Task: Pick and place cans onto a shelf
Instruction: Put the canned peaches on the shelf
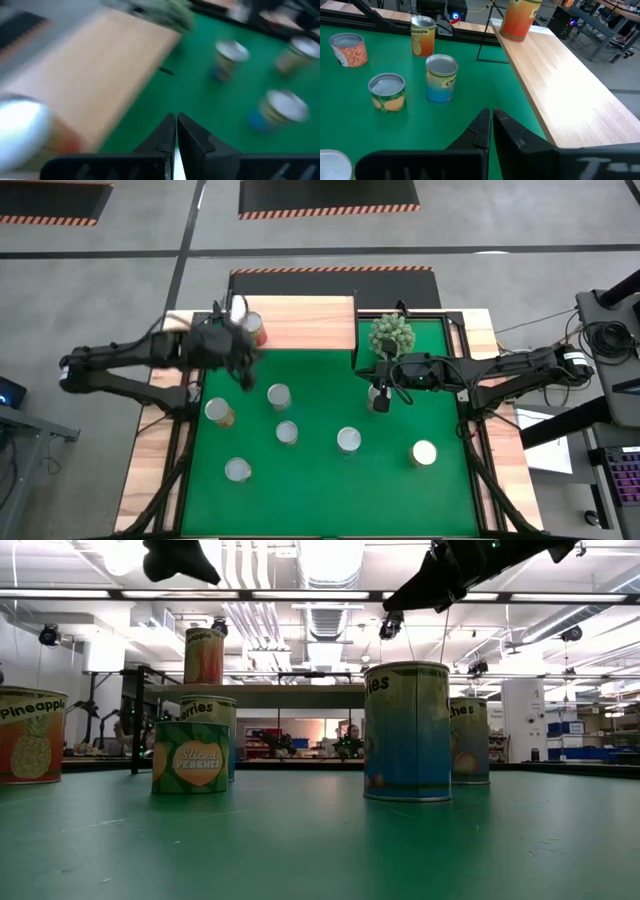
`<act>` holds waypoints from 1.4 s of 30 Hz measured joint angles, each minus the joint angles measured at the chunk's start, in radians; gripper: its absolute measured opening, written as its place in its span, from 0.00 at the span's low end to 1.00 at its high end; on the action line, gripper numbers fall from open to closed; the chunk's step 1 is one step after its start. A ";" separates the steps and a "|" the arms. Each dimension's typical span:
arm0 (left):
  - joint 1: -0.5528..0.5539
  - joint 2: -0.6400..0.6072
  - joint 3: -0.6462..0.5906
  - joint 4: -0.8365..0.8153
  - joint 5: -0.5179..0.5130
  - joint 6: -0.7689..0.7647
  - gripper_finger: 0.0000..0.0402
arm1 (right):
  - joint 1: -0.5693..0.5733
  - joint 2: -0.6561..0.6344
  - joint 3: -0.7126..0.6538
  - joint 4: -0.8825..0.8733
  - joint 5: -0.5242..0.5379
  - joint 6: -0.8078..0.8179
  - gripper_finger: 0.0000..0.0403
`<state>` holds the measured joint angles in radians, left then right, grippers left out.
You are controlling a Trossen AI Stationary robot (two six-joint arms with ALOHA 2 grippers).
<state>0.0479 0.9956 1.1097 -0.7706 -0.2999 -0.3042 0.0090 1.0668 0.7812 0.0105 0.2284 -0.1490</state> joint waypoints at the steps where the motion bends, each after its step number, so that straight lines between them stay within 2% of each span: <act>1: -0.051 -0.003 -0.023 0.002 0.000 -0.033 0.00 | 0.000 0.000 0.000 -0.003 0.000 0.001 0.02; 6: -0.283 0.003 -0.152 0.002 -0.001 -0.229 0.00 | 0.000 0.000 0.000 -0.012 0.000 0.008 0.02; 10: -0.383 0.029 -0.269 0.020 -0.030 -0.352 0.00 | 0.000 0.000 0.000 -0.011 0.000 0.010 0.02; 14: -0.388 0.052 -0.367 0.057 -0.084 -0.412 0.00 | 0.000 0.001 0.000 -0.005 0.000 0.021 0.02; 18: -0.384 0.057 -0.418 0.095 -0.118 -0.387 0.00 | 0.000 0.033 0.000 0.028 0.000 0.021 0.02; 22: -0.384 0.056 -0.425 0.116 -0.188 -0.351 0.00 | 0.000 0.102 0.030 0.034 0.000 0.020 0.02; 27: -0.384 0.057 -0.417 0.154 -0.190 -0.311 0.00 | 0.000 0.191 0.117 -0.015 -0.004 0.019 0.02; 31: -0.385 0.057 -0.417 0.159 -0.190 -0.307 0.00 | 0.000 0.261 0.193 -0.082 -0.077 0.017 0.02; 36: -0.385 0.057 -0.417 0.159 -0.189 -0.307 0.00 | 0.015 0.327 0.304 -0.256 -0.206 0.018 0.02; 42: -0.385 0.057 -0.417 0.161 -0.189 -0.307 0.00 | 0.101 0.371 0.464 -0.692 -0.230 0.050 0.02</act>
<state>-0.3370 1.0531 0.6926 -0.6098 -0.4889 -0.6113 0.1100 1.4382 1.2450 -0.6812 -0.0017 -0.0985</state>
